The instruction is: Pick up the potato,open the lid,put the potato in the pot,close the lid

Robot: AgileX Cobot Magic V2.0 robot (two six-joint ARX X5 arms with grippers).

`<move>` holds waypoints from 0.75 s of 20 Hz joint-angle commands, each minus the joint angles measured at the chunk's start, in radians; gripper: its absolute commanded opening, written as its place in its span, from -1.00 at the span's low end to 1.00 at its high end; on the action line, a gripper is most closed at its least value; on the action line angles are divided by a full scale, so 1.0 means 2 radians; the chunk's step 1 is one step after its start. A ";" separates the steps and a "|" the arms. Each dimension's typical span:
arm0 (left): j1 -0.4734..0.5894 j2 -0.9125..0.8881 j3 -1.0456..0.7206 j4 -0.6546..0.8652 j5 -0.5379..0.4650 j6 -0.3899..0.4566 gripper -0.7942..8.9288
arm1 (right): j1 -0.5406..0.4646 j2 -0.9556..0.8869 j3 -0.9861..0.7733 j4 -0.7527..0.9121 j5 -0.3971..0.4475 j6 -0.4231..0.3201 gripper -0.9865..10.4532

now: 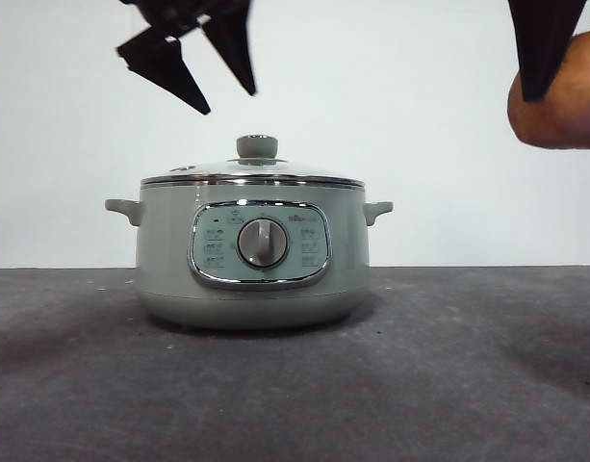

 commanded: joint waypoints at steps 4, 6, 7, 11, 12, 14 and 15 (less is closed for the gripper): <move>-0.019 0.060 0.040 0.009 -0.017 0.015 0.53 | 0.001 -0.002 0.001 -0.001 0.002 -0.005 -0.83; -0.023 0.072 0.040 0.011 -0.024 0.015 0.52 | 0.001 -0.002 0.001 0.000 0.002 -0.005 -0.83; -0.025 0.076 0.040 0.011 -0.031 0.015 0.51 | 0.001 -0.002 0.000 0.000 0.003 -0.005 -0.83; -0.028 0.085 0.040 0.023 -0.044 0.024 0.51 | 0.001 -0.002 0.000 0.001 0.002 -0.005 -0.83; -0.028 0.085 0.040 0.029 -0.043 0.024 0.47 | 0.001 -0.002 0.000 0.001 0.002 -0.005 -0.83; -0.028 0.088 0.040 0.030 -0.039 0.024 0.25 | 0.001 -0.002 0.000 0.001 0.002 -0.005 -0.83; -0.027 0.090 0.040 0.029 -0.038 0.022 0.26 | 0.001 -0.002 0.000 0.001 0.002 -0.005 -0.83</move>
